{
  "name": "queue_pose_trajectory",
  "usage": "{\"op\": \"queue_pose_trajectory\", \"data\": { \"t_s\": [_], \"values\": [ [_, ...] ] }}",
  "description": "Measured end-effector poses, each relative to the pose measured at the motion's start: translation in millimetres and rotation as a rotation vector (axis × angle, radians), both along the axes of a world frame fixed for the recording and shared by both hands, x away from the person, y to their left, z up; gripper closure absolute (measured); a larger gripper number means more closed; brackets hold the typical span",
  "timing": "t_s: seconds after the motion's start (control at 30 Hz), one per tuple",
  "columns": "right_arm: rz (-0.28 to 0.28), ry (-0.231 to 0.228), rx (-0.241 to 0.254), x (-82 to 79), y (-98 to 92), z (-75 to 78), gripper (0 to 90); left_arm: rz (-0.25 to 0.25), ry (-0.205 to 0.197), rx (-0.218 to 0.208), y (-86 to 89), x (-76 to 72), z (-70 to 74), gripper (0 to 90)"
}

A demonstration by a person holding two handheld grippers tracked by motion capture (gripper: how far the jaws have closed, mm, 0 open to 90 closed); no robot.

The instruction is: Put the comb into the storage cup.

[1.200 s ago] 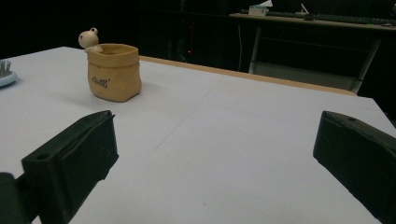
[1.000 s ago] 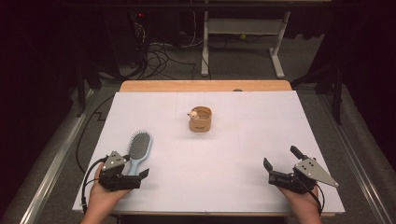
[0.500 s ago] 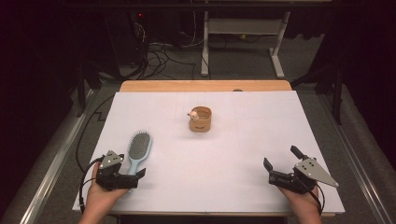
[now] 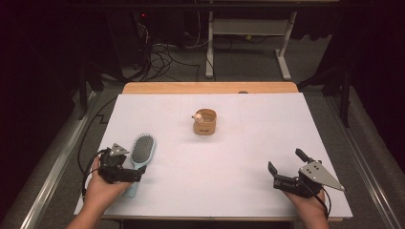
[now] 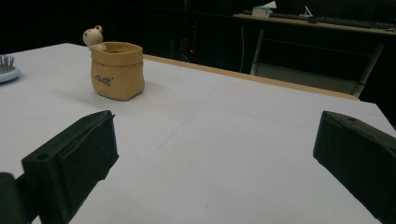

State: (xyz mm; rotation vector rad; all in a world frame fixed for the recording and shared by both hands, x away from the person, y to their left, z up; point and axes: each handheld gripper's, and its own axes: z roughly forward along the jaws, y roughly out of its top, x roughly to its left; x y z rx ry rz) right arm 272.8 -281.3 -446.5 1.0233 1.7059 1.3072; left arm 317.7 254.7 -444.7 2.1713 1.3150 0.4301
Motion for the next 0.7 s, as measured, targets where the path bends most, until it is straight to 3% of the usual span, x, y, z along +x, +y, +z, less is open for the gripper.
{"op": "queue_pose_trajectory", "data": {
  "t_s": [0.2,0.37,0.5,0.7],
  "values": [
    [0.004,-0.005,0.009,-0.9,-0.8,1.1,0.2,0.024,0.092,-0.002,-1.4,12.4,4.4,0.5],
    [0.011,-0.005,0.011,-0.9,0.5,1.2,0.3,0.030,0.147,0.033,-6.4,22.5,8.5,1.0],
    [0.015,-0.006,0.013,-0.7,1.5,1.2,0.3,0.027,0.176,0.065,-10.7,30.2,9.4,1.0],
    [0.014,-0.006,0.013,-0.8,1.1,1.2,0.2,0.040,0.218,0.072,-15.9,42.2,7.0,1.1]
  ]
}}
